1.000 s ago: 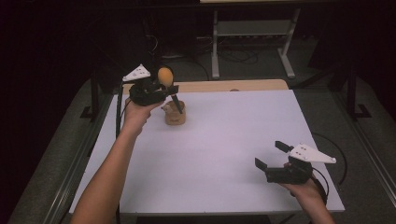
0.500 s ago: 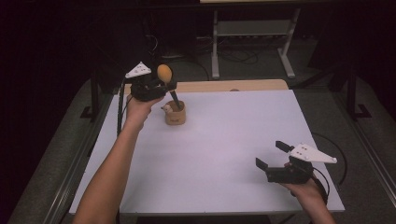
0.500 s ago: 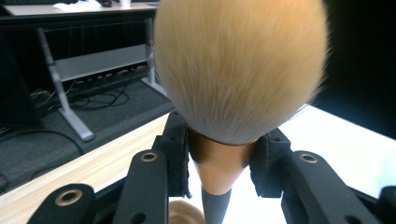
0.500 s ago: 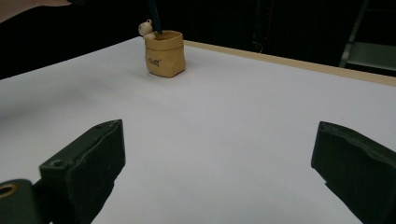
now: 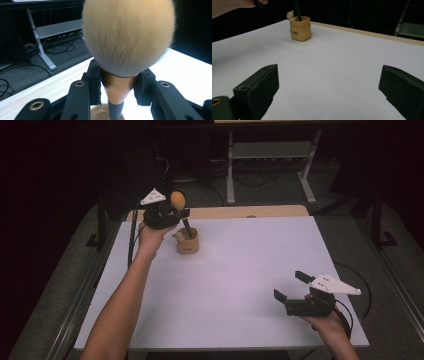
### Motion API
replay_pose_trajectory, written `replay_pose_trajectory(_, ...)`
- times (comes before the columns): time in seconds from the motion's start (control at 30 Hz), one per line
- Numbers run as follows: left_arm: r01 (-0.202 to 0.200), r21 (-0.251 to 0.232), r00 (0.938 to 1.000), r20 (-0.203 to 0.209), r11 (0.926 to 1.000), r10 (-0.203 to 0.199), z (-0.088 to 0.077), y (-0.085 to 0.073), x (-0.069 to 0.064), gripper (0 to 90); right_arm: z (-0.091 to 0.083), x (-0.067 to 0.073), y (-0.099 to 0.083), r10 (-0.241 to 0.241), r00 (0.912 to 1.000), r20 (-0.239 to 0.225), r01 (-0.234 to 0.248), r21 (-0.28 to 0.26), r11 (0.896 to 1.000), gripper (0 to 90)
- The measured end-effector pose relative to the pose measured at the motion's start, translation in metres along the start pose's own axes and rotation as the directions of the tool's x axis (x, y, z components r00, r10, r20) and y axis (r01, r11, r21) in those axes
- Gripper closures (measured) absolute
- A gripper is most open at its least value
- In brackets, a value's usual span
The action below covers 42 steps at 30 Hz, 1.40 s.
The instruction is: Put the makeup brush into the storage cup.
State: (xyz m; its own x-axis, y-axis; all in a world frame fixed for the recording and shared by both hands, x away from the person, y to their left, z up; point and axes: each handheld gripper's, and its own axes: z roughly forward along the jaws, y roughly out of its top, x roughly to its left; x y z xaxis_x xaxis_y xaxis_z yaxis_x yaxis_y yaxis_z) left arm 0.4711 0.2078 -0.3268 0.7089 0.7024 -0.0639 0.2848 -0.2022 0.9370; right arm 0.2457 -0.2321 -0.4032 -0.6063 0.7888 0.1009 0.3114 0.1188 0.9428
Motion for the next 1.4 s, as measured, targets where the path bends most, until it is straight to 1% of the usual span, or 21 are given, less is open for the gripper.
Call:
replay_pose_trajectory(0.1,0.001,0.009,1.0,-0.004,1.0,-0.001,0.003,-0.002,0.0,62.7,0.0,0.0,0.0,-0.001,1.0,0.0,0.001,-0.001,1.0,2.2)
replay_pose_trajectory(0.2,0.005,0.029,1.0,-0.008,0.9996,-0.005,0.006,-0.005,0.001,62.7,-0.001,0.0,0.0,0.001,1.0,0.0,-0.001,-0.002,1.0,2.2)
replay_pose_trajectory(0.4,0.001,0.058,0.9999,-0.012,0.9983,0.0,0.012,-0.012,0.001,62.7,-0.001,0.0,0.0,-0.002,1.0,0.0,0.002,-0.001,1.0,2.2)
replay_pose_trajectory(0.43,0.006,0.056,0.9999,-0.012,0.9984,-0.006,0.013,-0.013,0.001,62.6,-0.001,0.0,0.0,0.0,1.0,-0.001,0.0,-0.001,1.0,2.2)
replay_pose_trajectory(0.6,0.008,0.076,0.9999,-0.015,0.997,-0.006,0.017,-0.018,0.002,62.6,-0.001,0.0,0.0,-0.002,1.0,-0.001,0.002,-0.001,1.0,2.2)
replay_pose_trajectory(0.67,-0.003,0.086,0.9998,-0.017,0.9963,0.004,0.018,-0.019,0.002,62.5,-0.001,0.0,0.0,0.0,1.0,-0.001,0.0,-0.001,1.0,2.2)
replay_pose_trajectory(0.73,-0.001,0.091,0.9998,-0.019,0.9959,0.002,0.018,-0.02,0.002,62.4,-0.001,0.0,0.0,0.0,1.0,-0.001,0.0,-0.001,1.0,2.2)
replay_pose_trajectory(0.77,-0.001,0.09,0.9996,-0.028,0.996,0.004,0.018,-0.02,0.003,62.4,-0.001,0.0,0.0,-0.002,1.0,-0.001,0.002,-0.001,1.0,2.2)
replay_pose_trajectory(0.8,0.009,0.057,0.9997,-0.022,0.9983,-0.008,0.017,-0.021,0.004,52.6,-0.001,0.0,0.0,-0.001,1.0,-0.001,0.001,-0.002,1.0,2.2)
replay_pose_trajectory(0.83,0.016,0.049,0.9996,-0.024,0.9987,-0.015,0.017,-0.021,0.005,43.4,-0.001,0.0,0.0,0.0,1.0,-0.001,0.0,-0.001,1.0,2.2)
replay_pose_trajectory(0.87,0.025,0.052,0.999,-0.039,0.9983,-0.023,0.017,-0.021,0.005,34.3,-0.001,0.0,0.0,-0.001,1.0,-0.001,0.001,-0.002,1.0,2.2)
replay_pose_trajectory(0.9,0.025,0.052,0.999,-0.039,0.9983,-0.023,0.017,-0.021,0.005,25.1,-0.001,0.0,0.0,-0.001,1.0,-0.001,0.001,-0.002,1.0,2.2)
replay_pose_trajectory(0.93,0.034,0.057,0.9971,-0.07,0.9978,-0.03,0.018,-0.021,0.007,25.1,-0.001,0.0,0.0,-0.001,1.0,-0.001,0.001,-0.003,1.0,2.2)
replay_pose_trajectory(0.97,0.044,0.058,0.9965,-0.074,0.9973,-0.04,0.017,-0.022,0.007,14.2,-0.001,0.0,0.0,0.0,1.0,-0.003,0.0,-0.001,1.0,2.2)
replay_pose_trajectory(1.0,0.057,0.065,0.9954,-0.081,0.9962,-0.052,0.017,-0.022,0.008,11.5,-0.001,0.0,0.0,-0.002,1.0,-0.003,0.002,0.0,1.0,2.2)
replay_pose_trajectory(1.13,0.059,0.062,0.9949,-0.086,0.9963,-0.053,0.014,-0.024,0.012,10.8,0.0,0.0,0.0,-0.002,1.0,-0.004,0.002,0.0,1.0,2.2)
replay_pose_trajectory(1.17,0.07,0.058,0.9938,-0.09,0.9959,-0.065,0.012,-0.026,0.013,10.8,0.0,0.0,0.0,-0.003,1.0,-0.004,0.003,0.0,1.0,2.2)
replay_pose_trajectory(1.23,0.064,0.058,0.9933,-0.1,0.9962,-0.058,0.009,-0.026,0.015,10.8,0.0,0.0,0.0,-0.004,1.0,-0.005,0.004,0.0,1.0,2.2)
replay_pose_trajectory(1.27,0.073,0.048,0.9919,-0.108,0.9962,-0.067,0.007,-0.027,0.016,10.8,0.0,0.0,0.0,-0.004,1.0,-0.004,0.004,0.0,1.0,2.2)
replay_pose_trajectory(1.4,0.085,0.042,0.9879,-0.134,0.9955,-0.079,-0.004,-0.029,0.024,10.5,0.0,0.0,0.0,-0.003,1.0,-0.005,0.003,0.0,1.0,2.2)
